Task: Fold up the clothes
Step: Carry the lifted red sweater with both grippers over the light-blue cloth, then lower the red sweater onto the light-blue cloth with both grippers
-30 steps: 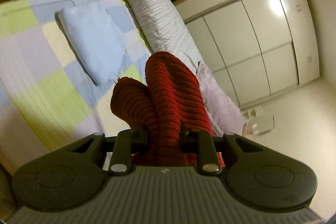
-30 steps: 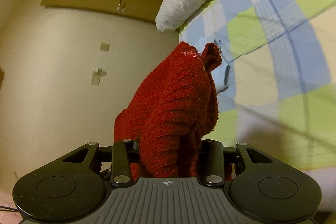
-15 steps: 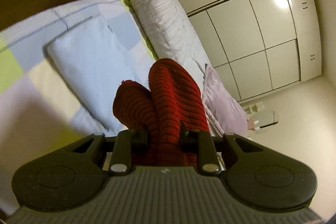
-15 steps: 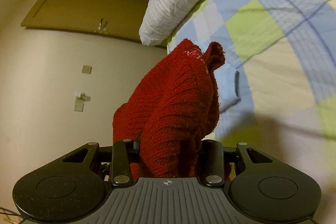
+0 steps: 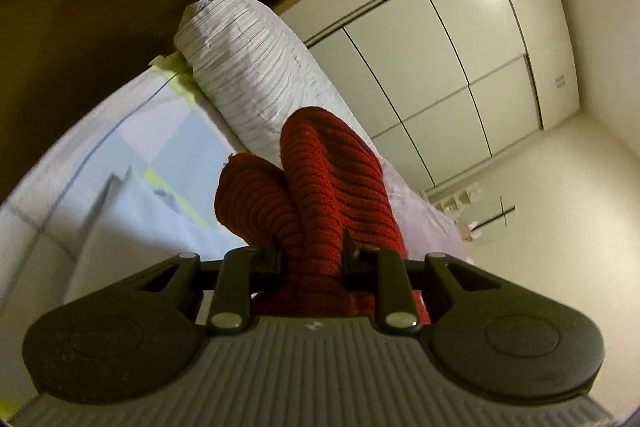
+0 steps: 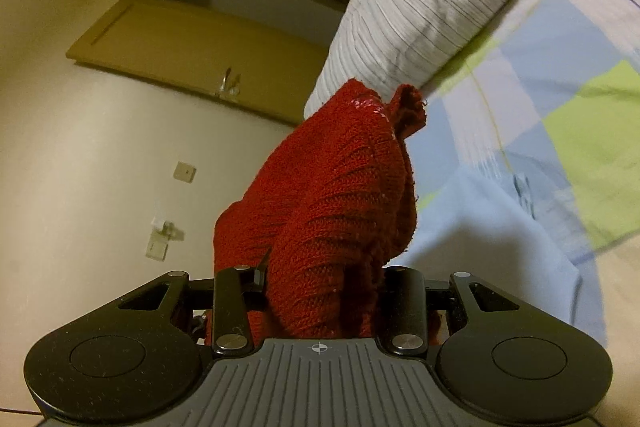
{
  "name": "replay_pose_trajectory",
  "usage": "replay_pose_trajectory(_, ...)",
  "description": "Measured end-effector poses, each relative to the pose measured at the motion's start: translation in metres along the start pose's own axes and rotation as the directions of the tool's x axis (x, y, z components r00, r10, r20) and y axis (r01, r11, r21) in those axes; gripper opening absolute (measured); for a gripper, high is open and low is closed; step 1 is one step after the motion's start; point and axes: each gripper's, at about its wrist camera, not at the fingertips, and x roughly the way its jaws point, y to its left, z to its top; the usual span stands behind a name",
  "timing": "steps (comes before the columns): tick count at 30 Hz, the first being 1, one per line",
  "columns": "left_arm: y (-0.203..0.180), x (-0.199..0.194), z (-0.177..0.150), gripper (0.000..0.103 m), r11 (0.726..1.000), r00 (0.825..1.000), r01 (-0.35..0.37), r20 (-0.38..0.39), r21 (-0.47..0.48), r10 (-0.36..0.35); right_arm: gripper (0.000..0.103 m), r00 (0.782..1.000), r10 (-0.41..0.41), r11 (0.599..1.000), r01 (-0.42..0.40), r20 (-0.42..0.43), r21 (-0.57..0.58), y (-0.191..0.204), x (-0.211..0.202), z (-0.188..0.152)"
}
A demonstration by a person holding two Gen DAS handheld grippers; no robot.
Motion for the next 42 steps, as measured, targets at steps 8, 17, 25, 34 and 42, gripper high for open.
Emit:
replay_pose_trajectory(8,0.061,0.03,0.007,0.02,1.0,0.998,0.006,-0.067,-0.001,-0.006,0.039,0.999,-0.04,0.999,0.039,0.029,0.014,-0.033,0.04,-0.02)
replay_pose_trajectory(17,0.119,0.064,-0.005,0.02,1.0,0.993,-0.019,-0.113,0.02,0.021,0.039,0.997,-0.082,0.997,0.082,0.003,0.007,-0.086,0.071,-0.032)
replay_pose_trajectory(25,0.12,0.055,-0.004,0.025,0.984,0.985,-0.13,-0.095,0.123,0.142,0.075,0.938,-0.345,0.938,0.345,0.027,-0.017,-0.09,0.073,-0.032)
replay_pose_trajectory(34,0.109,0.032,-0.003,0.033,0.983,0.977,-0.185,-0.108,-0.003,0.184,0.075,0.889,-0.45,0.893,0.447,0.084,0.058,-0.07,0.03,-0.045)
replay_pose_trajectory(42,0.111,0.03,-0.021,0.007,0.965,0.968,-0.245,-0.037,0.096,0.25,0.032,0.883,-0.464,0.876,0.469,0.07,-0.111,-0.053,0.073,-0.05)
